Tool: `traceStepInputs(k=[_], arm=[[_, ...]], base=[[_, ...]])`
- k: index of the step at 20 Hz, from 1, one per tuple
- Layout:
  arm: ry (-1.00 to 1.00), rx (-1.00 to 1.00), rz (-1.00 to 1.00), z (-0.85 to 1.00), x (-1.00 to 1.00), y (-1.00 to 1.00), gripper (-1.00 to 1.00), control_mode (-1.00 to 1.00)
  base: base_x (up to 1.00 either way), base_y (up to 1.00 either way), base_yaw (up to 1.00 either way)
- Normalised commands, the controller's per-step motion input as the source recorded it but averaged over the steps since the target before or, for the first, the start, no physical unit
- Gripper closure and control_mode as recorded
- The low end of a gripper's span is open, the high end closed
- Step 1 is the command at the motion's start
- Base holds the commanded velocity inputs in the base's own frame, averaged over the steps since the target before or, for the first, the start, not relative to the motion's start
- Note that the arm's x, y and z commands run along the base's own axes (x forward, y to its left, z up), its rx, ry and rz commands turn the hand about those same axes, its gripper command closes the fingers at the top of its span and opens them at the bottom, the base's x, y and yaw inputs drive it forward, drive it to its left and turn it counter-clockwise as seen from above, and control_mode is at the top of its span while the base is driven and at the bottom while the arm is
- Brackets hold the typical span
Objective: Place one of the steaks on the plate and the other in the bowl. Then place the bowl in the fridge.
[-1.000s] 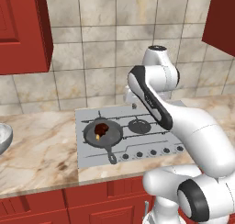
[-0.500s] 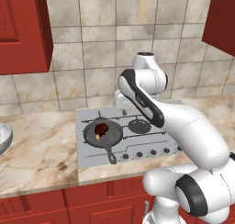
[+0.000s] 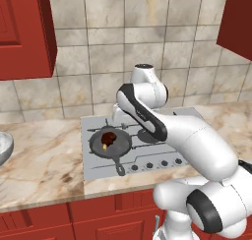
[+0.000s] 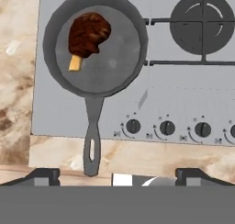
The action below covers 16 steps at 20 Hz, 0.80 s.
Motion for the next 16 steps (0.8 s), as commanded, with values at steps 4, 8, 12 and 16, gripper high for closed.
traceStepInputs(k=[4, 8, 12, 16], arm=[[0.02, 0.0, 0.0, -0.11, 0.19, 0.37, -1.0, -1.0], [0.05, -0.01, 0.0, -0.23, 0.18, 0.38, -1.0, -1.0], [0.04, -0.03, -0.01, -0.33, 0.16, 0.17, -1.0, -1.0], [0.02, -0.03, -0.03, -0.3, 0.18, 0.05, -1.0, -1.0]], base=[[0.0, 0.0, 0.0], [0.0, 0.0, 0.0], [0.0, 0.0, 0.0], [0.0, 0.0, 0.0]])
